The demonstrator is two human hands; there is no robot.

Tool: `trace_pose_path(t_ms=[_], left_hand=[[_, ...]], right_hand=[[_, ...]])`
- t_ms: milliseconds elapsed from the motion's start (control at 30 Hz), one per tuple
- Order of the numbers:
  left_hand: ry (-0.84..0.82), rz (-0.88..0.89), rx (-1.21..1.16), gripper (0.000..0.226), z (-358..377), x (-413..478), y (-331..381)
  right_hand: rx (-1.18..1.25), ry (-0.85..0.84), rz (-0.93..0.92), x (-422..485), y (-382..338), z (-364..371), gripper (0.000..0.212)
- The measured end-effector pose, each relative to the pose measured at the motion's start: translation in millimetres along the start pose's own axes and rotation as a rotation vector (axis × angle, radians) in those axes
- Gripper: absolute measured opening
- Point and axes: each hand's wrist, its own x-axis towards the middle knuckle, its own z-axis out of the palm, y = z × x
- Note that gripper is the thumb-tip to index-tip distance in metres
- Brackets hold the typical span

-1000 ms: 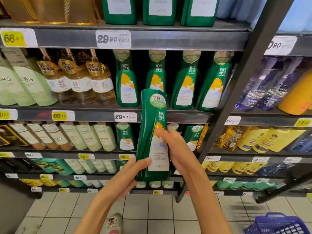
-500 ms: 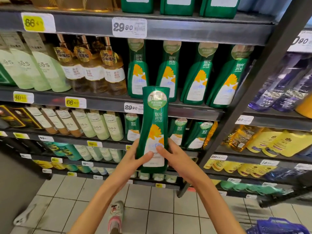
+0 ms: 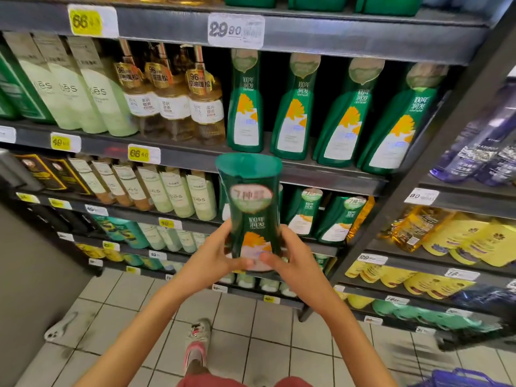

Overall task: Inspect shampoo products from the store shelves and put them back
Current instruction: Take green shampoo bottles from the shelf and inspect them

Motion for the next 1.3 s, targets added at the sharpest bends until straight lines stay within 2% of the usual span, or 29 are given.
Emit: trace_pose_path(t_ms=[67, 167, 267, 400, 500, 600, 667, 767, 867, 933, 1000, 1133, 1200, 1300], left_hand=[[-0.102, -0.104, -0.026, 0.056, -9, -12, 10], [-0.267, -0.278, -0.233, 0.059, -16, -26, 29], [-0.276, -0.49, -0.475, 0.031, -13, -25, 47], [-0.253, -0.573, -0.342, 0.041, -4, -19, 58], [-0.238, -0.481, -0.291, 0.039, -1, -21, 64], [-0.243, -0.273, -0.096, 0.048, -2, -21, 82], [-0.219, -0.112, 0.017, 0.056, -2, -16, 100], [-0.127, 0.09, 0.002, 0.057, 8, 1, 126], [-0.005, 0.227, -0.002, 0.045, 26, 31, 154], [0.019, 0.265, 0.001, 0.037, 36, 56, 174], [0.002, 0.299, 0.014, 0.04, 44, 81, 196], [-0.159, 0.329, -0.056, 0.039, 52, 116, 233], [-0.219, 0.34, -0.084, 0.031, 54, 129, 246], [-0.222, 0.339, -0.145, 0.029, 55, 147, 260]], right_hand=[[0.002, -0.124, 0.098, -5, -9, -8, 0.026], [0.109, -0.255, 0.291, -7, -25, -14, 0.032], [0.311, -0.283, 0.496, -4, -32, -12, 0.044], [0.321, -0.211, 0.554, -5, -28, -10, 0.032], [0.4, -0.224, 0.492, -12, -28, -15, 0.031], [0.395, -0.159, 0.329, -24, -34, -22, 0.037], [0.345, -0.048, 0.186, -27, -47, -27, 0.039], [0.288, 0.176, -0.023, -21, -72, -42, 0.04], [0.233, 0.396, -0.157, -5, -105, -64, 0.038], [0.218, 0.51, -0.203, 7, -126, -81, 0.03], [0.181, 0.617, -0.237, 17, -142, -97, 0.027], [0.127, 0.783, -0.246, 34, -165, -127, 0.019], [0.107, 0.821, -0.225, 43, -176, -140, 0.024], [0.061, 0.816, -0.204, 54, -191, -157, 0.03]])
